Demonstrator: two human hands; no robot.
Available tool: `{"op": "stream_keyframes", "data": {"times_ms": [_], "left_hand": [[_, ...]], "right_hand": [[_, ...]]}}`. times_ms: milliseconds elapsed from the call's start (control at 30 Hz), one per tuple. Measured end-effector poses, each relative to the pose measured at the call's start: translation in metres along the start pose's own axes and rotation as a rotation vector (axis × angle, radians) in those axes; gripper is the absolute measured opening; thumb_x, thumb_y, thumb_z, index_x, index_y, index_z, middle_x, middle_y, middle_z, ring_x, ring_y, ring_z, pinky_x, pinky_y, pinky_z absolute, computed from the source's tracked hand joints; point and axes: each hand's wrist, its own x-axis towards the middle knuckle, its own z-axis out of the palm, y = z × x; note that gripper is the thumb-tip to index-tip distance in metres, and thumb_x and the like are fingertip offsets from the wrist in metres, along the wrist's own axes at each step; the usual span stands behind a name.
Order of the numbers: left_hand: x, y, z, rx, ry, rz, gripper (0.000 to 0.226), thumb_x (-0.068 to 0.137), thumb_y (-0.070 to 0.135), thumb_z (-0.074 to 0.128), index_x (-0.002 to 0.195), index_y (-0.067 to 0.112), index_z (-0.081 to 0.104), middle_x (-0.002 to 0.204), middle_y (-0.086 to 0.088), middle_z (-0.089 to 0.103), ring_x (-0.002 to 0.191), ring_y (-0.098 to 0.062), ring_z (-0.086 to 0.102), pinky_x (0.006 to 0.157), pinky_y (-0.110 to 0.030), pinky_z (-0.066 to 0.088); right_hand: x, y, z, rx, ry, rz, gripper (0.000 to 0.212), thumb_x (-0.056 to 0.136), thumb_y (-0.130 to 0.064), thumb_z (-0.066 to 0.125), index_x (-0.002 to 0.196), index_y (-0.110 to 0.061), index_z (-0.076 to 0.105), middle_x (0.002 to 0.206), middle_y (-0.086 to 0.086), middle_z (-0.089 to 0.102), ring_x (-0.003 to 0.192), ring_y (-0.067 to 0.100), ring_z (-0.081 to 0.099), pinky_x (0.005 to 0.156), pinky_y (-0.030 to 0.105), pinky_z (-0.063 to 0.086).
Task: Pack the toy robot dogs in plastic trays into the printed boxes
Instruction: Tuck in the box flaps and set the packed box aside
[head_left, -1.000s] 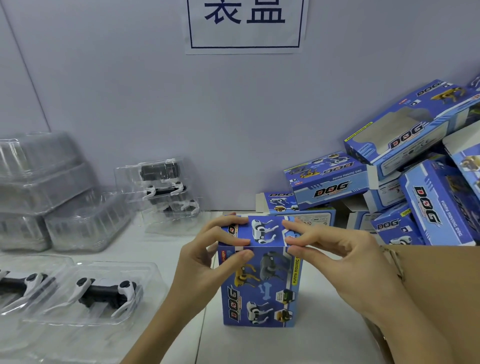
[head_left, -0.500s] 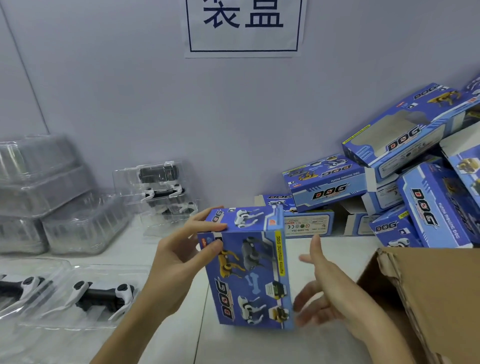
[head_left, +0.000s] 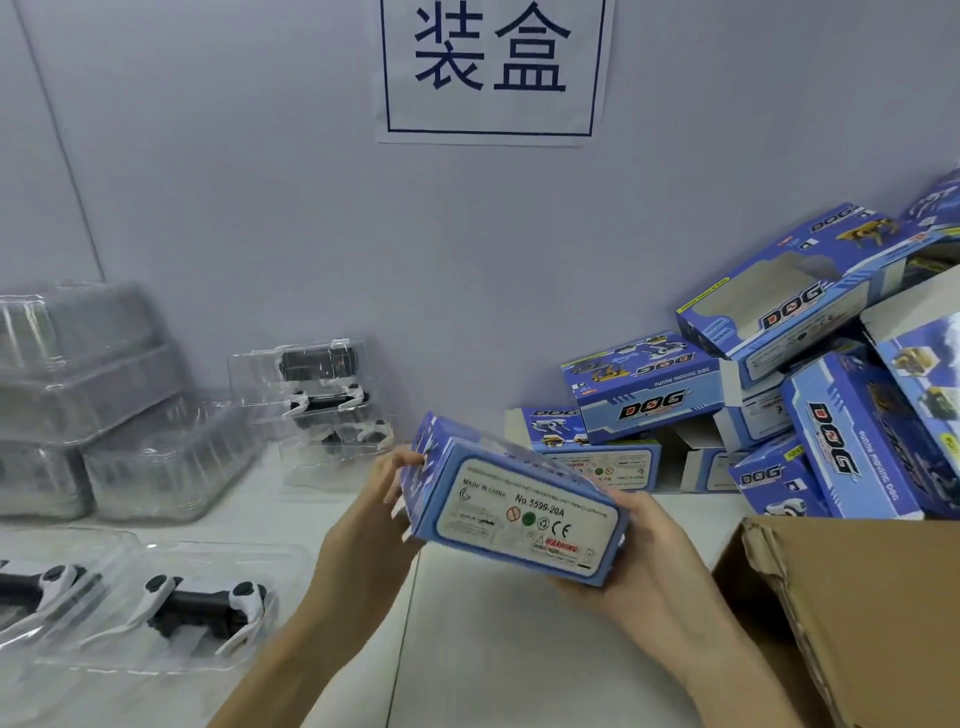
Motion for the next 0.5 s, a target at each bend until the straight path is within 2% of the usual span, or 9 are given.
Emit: {"op": "stream_keyframes", "data": {"times_ms": [33, 100, 167, 233, 300, 367, 467, 500], "left_hand": [[-0.001, 0.0, 0.004, 0.024, 0.027, -0.087, 0.03, 0.096, 0.055, 0.063, 0.1, 0.029, 0.077, 0.119, -0.006, 0.075, 0.102, -0.026, 0.073, 0.078, -0.037, 0.059], [-0.002, -0.004, 0.006, 0.136, 0.054, -0.217, 0.049, 0.089, 0.069, 0.058, 0.109, 0.025, 0.071, 0.102, 0.003, 0.079, 0.092, -0.025, 0.078, 0.068, -0.036, 0.062], [-0.002, -0.007, 0.0, 0.204, 0.088, -0.273, 0.067, 0.079, 0.06, 0.081, 0.113, 0.013, 0.048, 0.089, 0.003, 0.077, 0.082, -0.022, 0.077, 0.065, -0.033, 0.06], [-0.002, -0.008, -0.008, 0.246, 0.094, -0.309, 0.076, 0.071, 0.046, 0.092, 0.115, 0.009, 0.042, 0.097, -0.006, 0.079, 0.085, -0.027, 0.077, 0.069, -0.035, 0.06], [-0.002, -0.006, -0.013, 0.237, 0.089, -0.323, 0.075, 0.067, 0.039, 0.089, 0.119, 0.009, 0.045, 0.109, -0.013, 0.078, 0.097, -0.035, 0.077, 0.072, -0.039, 0.061], [-0.002, -0.005, -0.014, 0.17, 0.083, -0.289, 0.071, 0.058, 0.033, 0.087, 0.116, 0.012, 0.051, 0.111, -0.014, 0.076, 0.094, -0.034, 0.076, 0.068, -0.037, 0.061], [-0.003, -0.004, -0.013, 0.122, 0.063, -0.209, 0.075, 0.05, 0.028, 0.082, 0.118, 0.012, 0.055, 0.105, -0.01, 0.076, 0.082, -0.026, 0.076, 0.06, -0.032, 0.06], [-0.004, -0.003, -0.014, 0.114, 0.067, -0.183, 0.079, 0.049, 0.028, 0.081, 0.122, 0.01, 0.055, 0.105, -0.01, 0.076, 0.082, -0.026, 0.075, 0.061, -0.032, 0.06]], "right_hand": [[0.0, 0.0, 0.0, -0.038, 0.004, -0.034, 0.048, 0.086, -0.031, 0.064, 0.134, -0.03, 0.069, 0.131, 0.024, 0.068, 0.128, 0.052, 0.057, 0.087, 0.058, 0.059], [-0.001, 0.002, 0.003, -0.124, -0.006, -0.072, 0.054, 0.089, -0.018, 0.057, 0.138, -0.041, 0.062, 0.128, 0.02, 0.071, 0.127, 0.052, 0.057, 0.087, 0.057, 0.055], [-0.004, 0.004, 0.007, -0.2, -0.009, -0.104, 0.059, 0.092, -0.007, 0.049, 0.137, -0.043, 0.059, 0.128, 0.017, 0.071, 0.117, 0.051, 0.065, 0.082, 0.052, 0.052], [-0.005, 0.005, 0.009, -0.249, -0.012, -0.129, 0.064, 0.091, 0.003, 0.043, 0.137, -0.039, 0.058, 0.131, 0.017, 0.069, 0.106, 0.044, 0.068, 0.076, 0.044, 0.049], [-0.006, 0.005, 0.008, -0.264, -0.04, -0.139, 0.069, 0.088, 0.007, 0.04, 0.138, -0.037, 0.058, 0.133, 0.018, 0.067, 0.104, 0.041, 0.067, 0.073, 0.042, 0.047], [-0.007, 0.004, 0.008, -0.235, -0.075, -0.156, 0.066, 0.086, 0.003, 0.045, 0.137, -0.036, 0.06, 0.132, 0.016, 0.069, 0.108, 0.04, 0.068, 0.078, 0.043, 0.052], [-0.01, 0.0, 0.011, -0.292, -0.085, -0.187, 0.055, 0.085, -0.025, 0.065, 0.137, -0.044, 0.059, 0.129, 0.006, 0.072, 0.117, 0.035, 0.069, 0.101, 0.055, 0.054], [-0.012, -0.001, 0.011, -0.361, -0.078, -0.192, 0.057, 0.083, -0.033, 0.068, 0.137, -0.048, 0.056, 0.126, 0.003, 0.073, 0.116, 0.031, 0.07, 0.102, 0.055, 0.054]]}}
